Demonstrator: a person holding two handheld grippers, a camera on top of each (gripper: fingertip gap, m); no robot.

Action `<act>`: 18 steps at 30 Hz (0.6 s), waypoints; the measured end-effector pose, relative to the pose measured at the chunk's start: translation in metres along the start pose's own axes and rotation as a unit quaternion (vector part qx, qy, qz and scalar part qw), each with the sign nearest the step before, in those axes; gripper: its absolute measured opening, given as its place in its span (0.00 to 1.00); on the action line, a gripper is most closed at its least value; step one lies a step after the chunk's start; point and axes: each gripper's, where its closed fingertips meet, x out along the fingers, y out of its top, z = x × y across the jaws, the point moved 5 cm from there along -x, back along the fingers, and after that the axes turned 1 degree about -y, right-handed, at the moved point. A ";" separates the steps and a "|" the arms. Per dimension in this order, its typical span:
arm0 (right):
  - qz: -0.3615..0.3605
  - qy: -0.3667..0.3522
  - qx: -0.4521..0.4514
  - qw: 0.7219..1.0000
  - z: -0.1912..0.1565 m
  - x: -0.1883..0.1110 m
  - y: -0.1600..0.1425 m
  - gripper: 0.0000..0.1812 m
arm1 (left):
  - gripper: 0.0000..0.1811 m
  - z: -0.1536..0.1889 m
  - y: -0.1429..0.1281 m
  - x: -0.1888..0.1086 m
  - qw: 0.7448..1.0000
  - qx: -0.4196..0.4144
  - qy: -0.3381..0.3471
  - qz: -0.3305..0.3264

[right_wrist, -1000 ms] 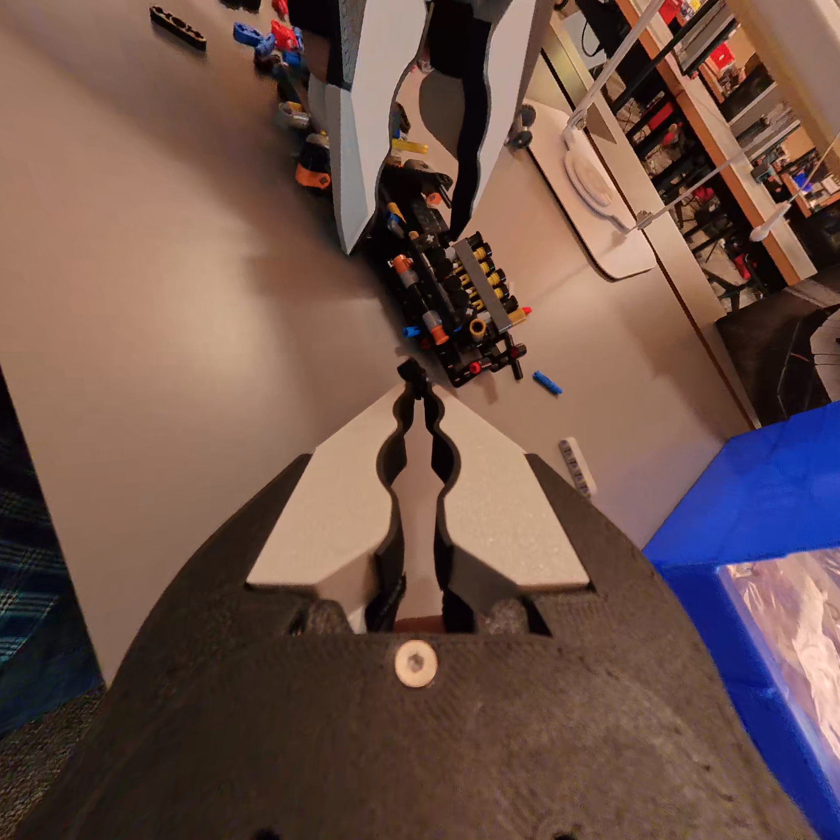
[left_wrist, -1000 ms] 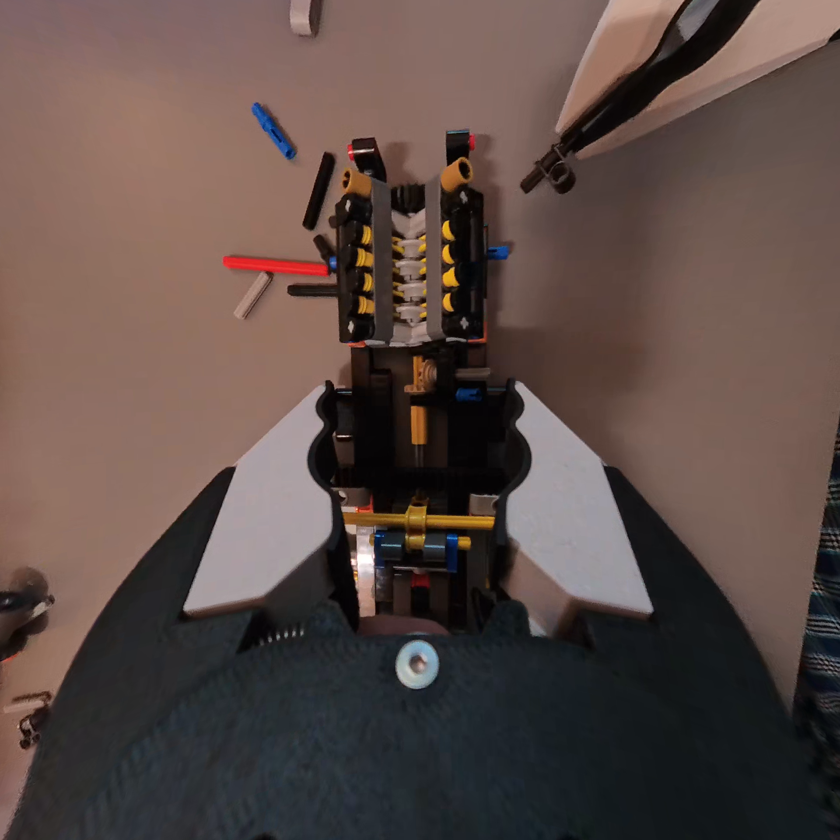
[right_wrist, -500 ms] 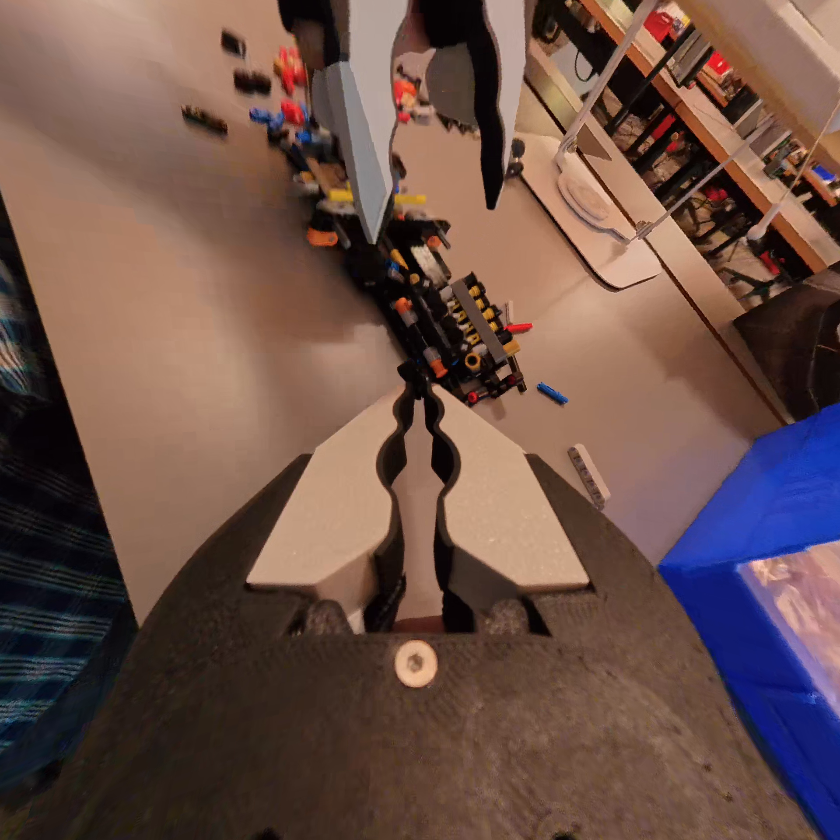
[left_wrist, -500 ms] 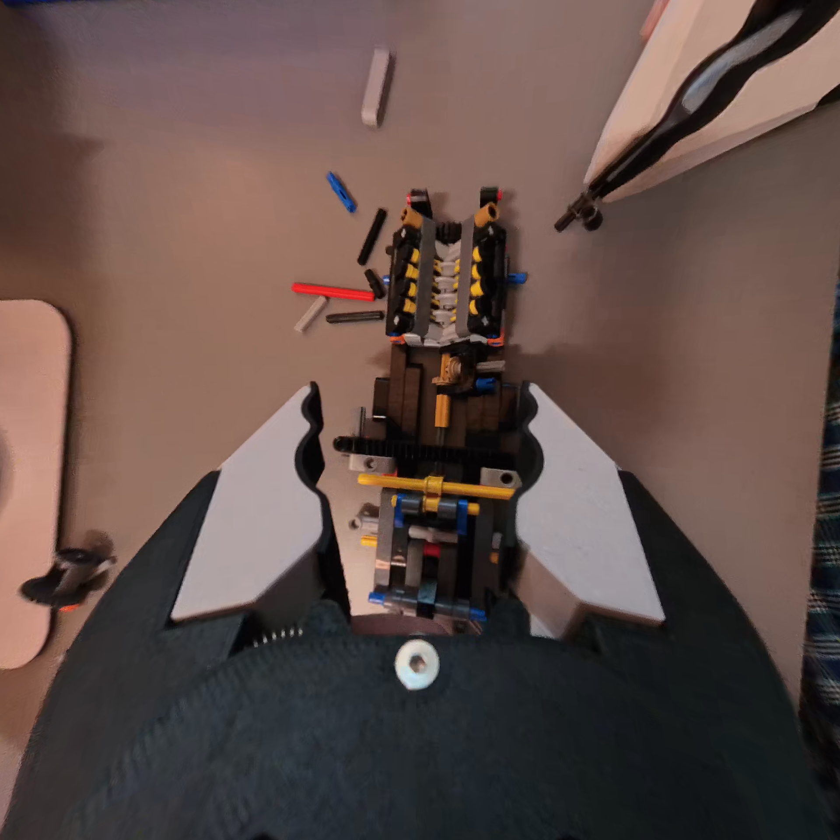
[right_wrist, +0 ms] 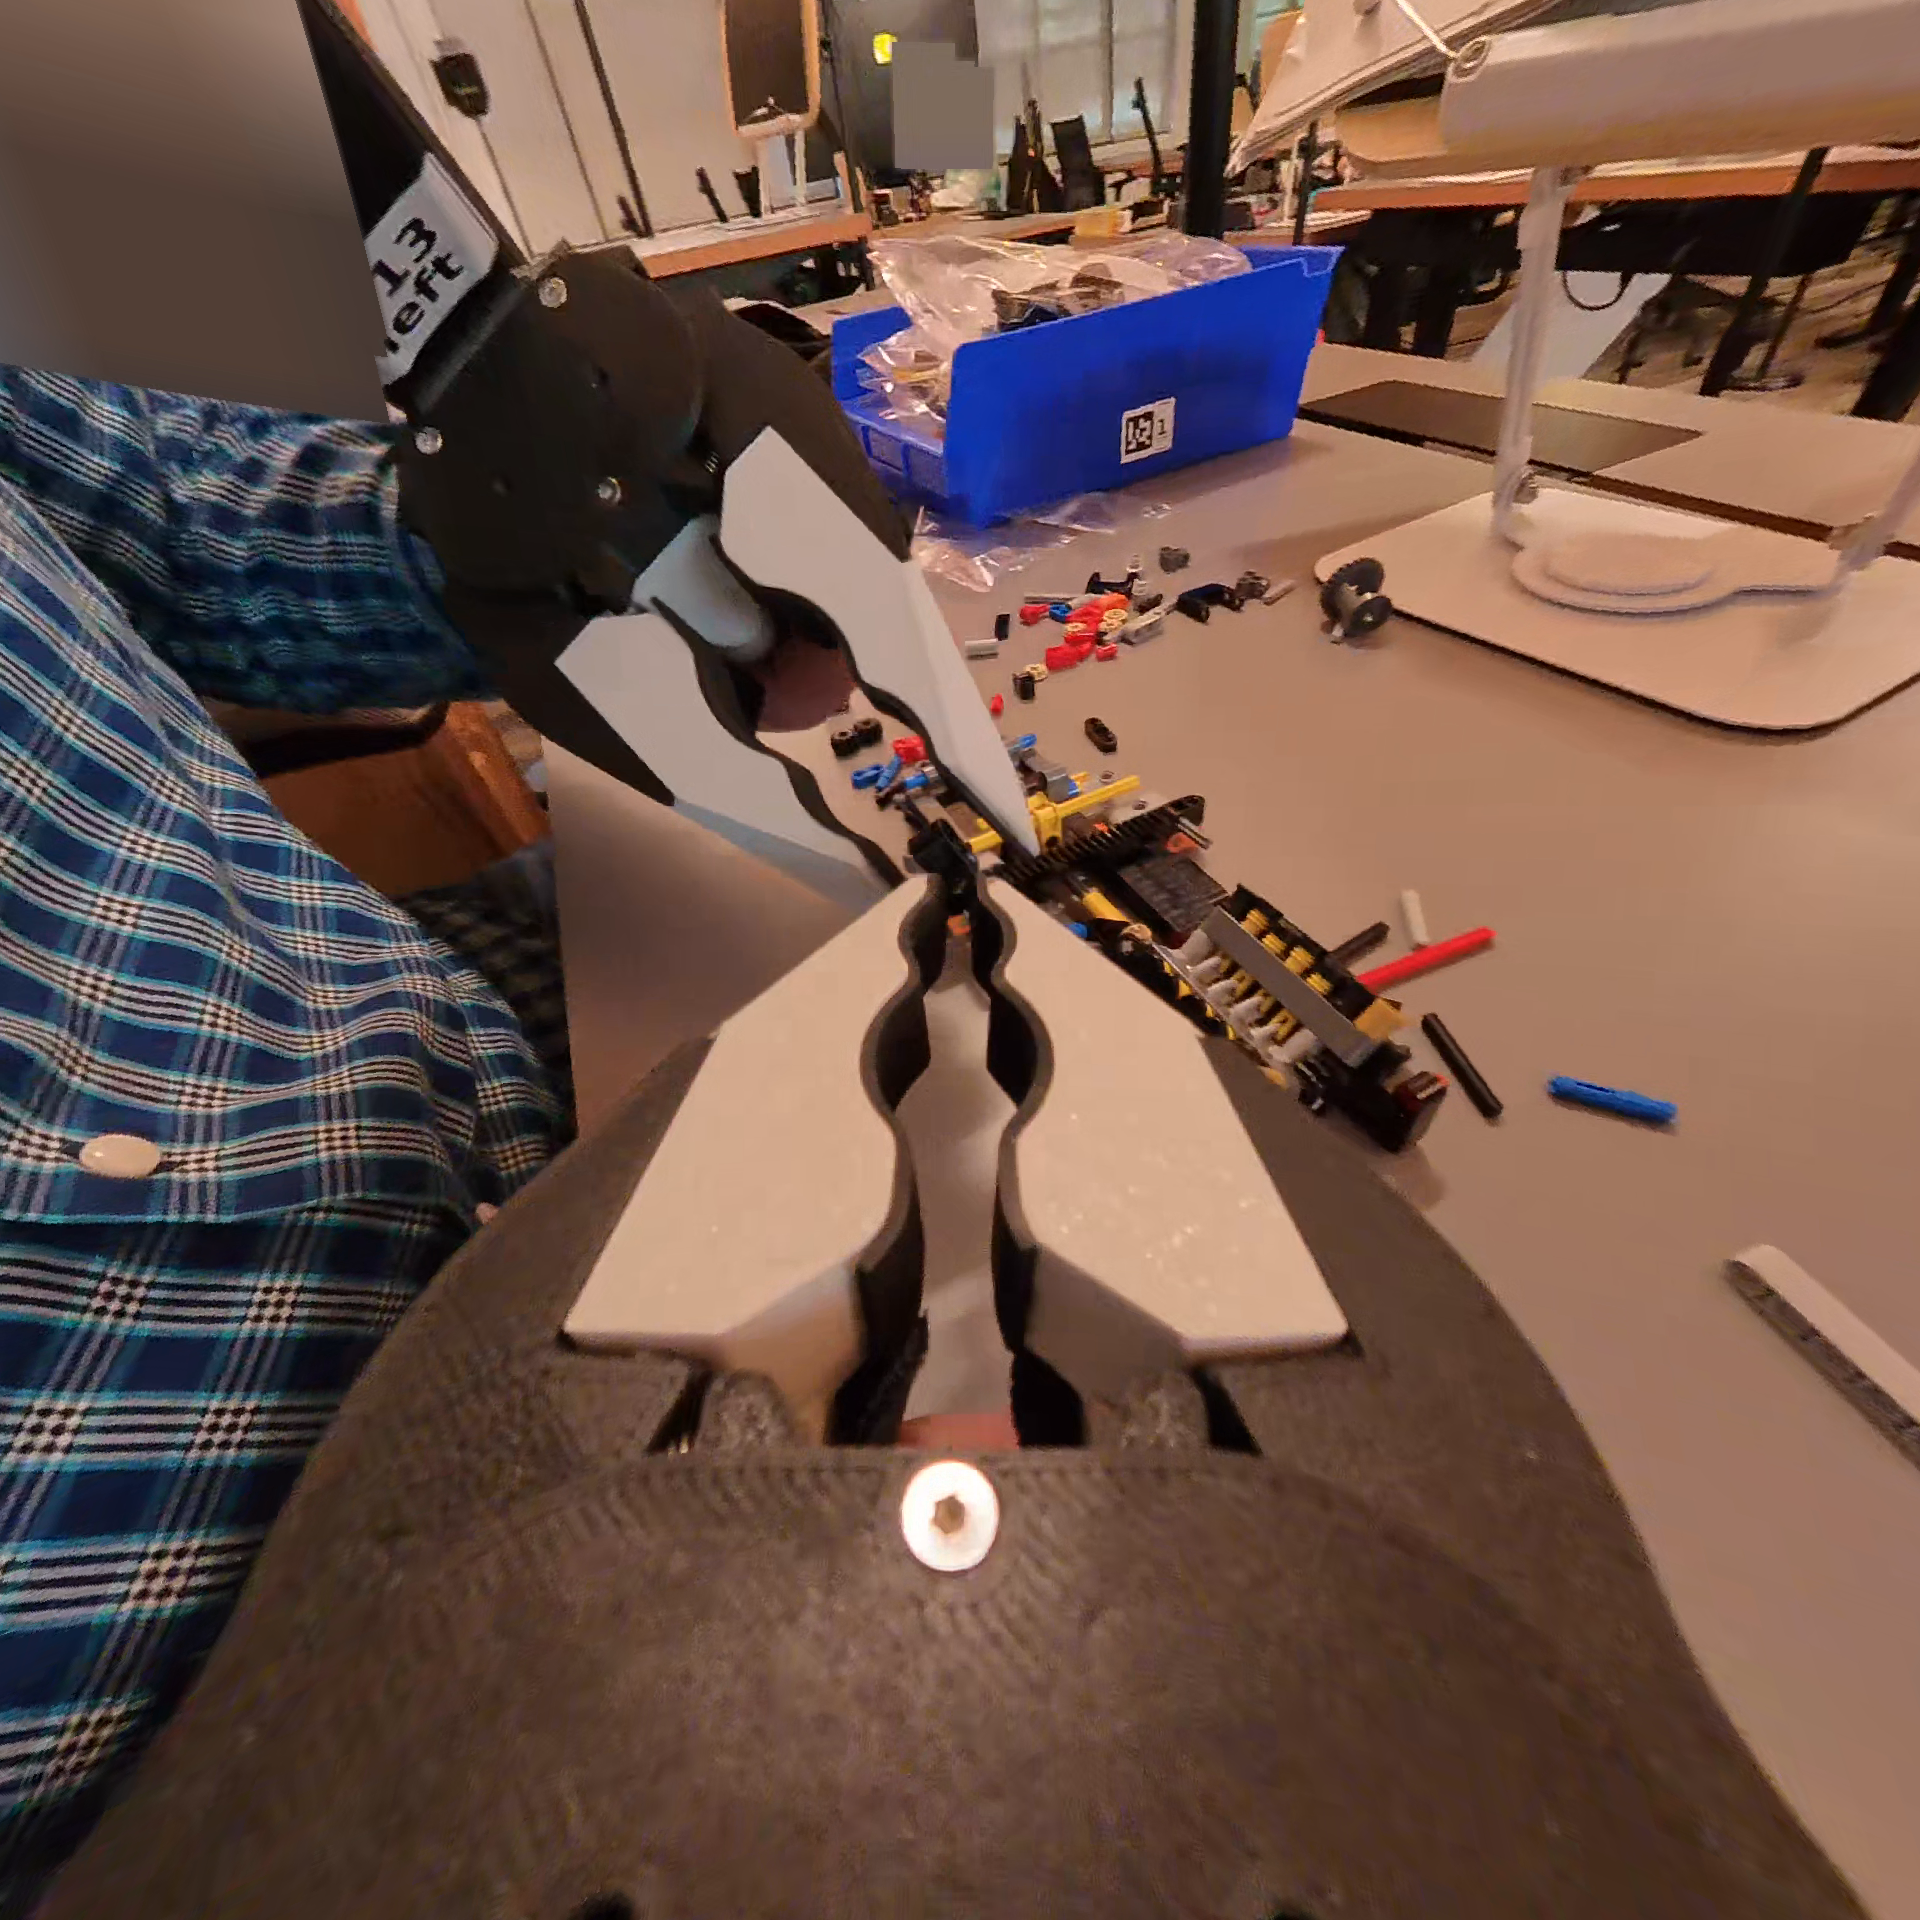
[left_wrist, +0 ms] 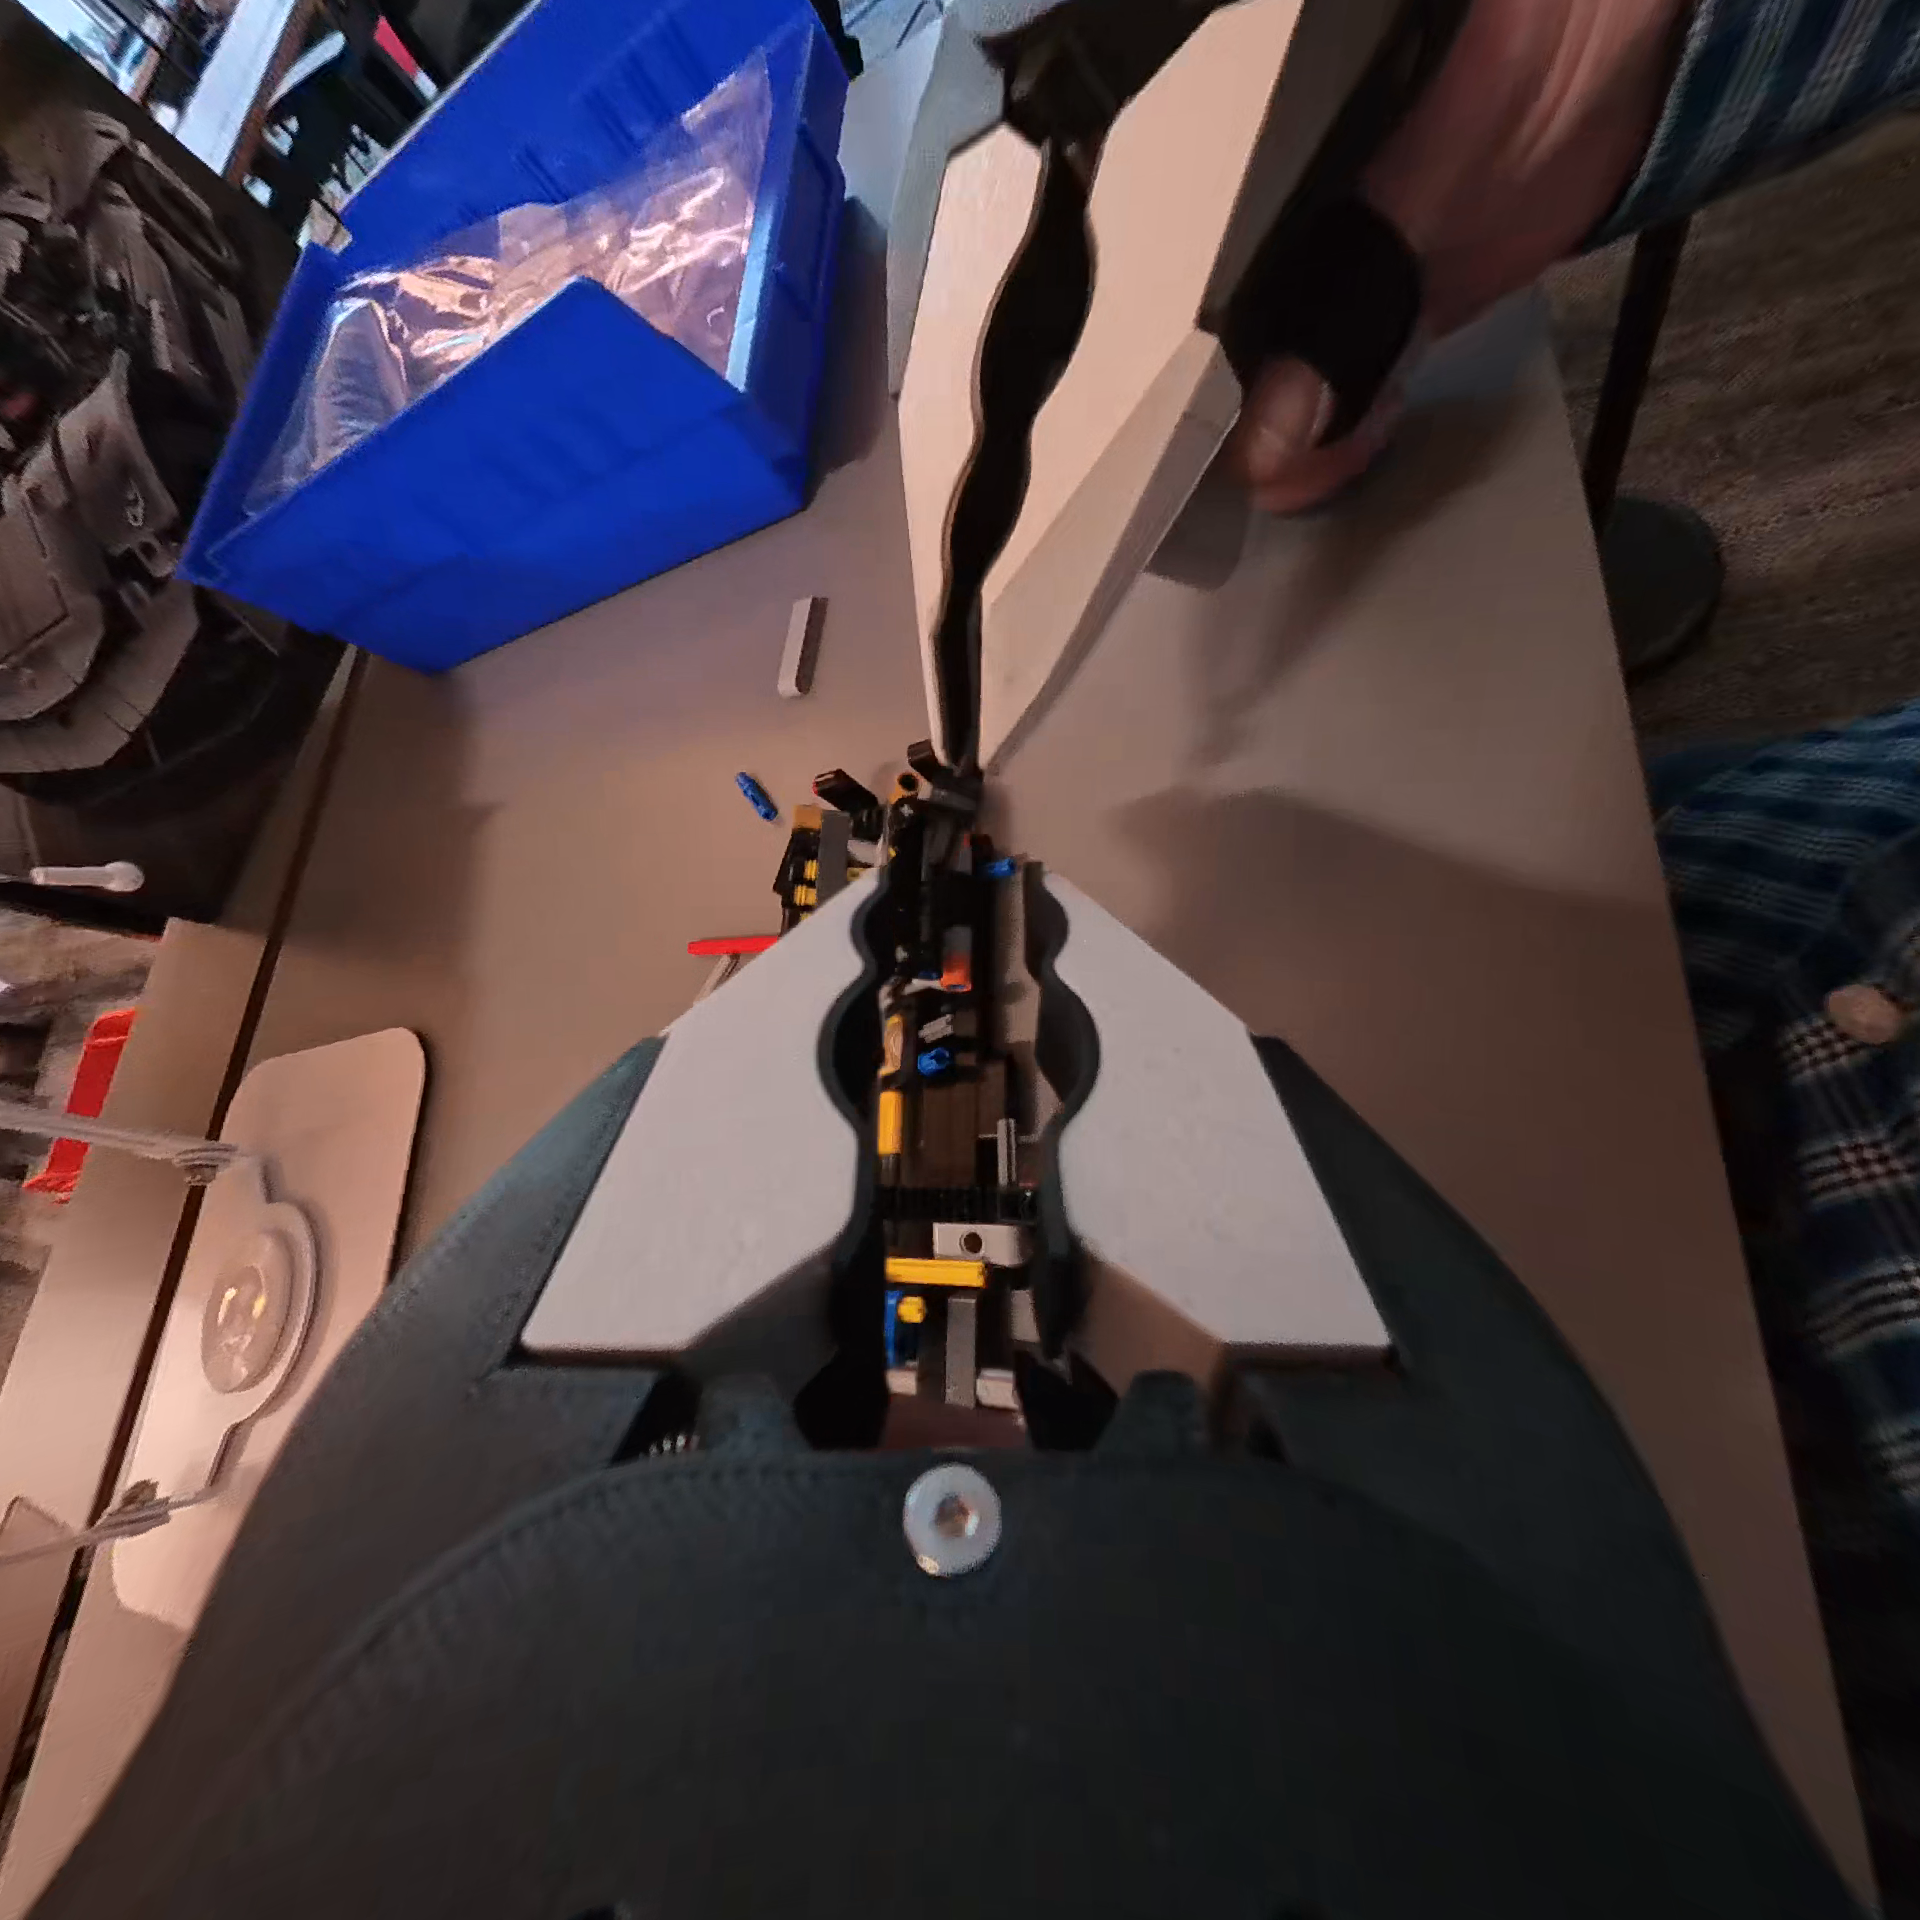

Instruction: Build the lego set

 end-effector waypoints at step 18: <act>-0.078 -0.039 -0.097 0.991 -0.008 0.003 -0.012 0.03 | 0.01 0.011 -0.010 0.005 0.999 -0.025 -0.027 -0.025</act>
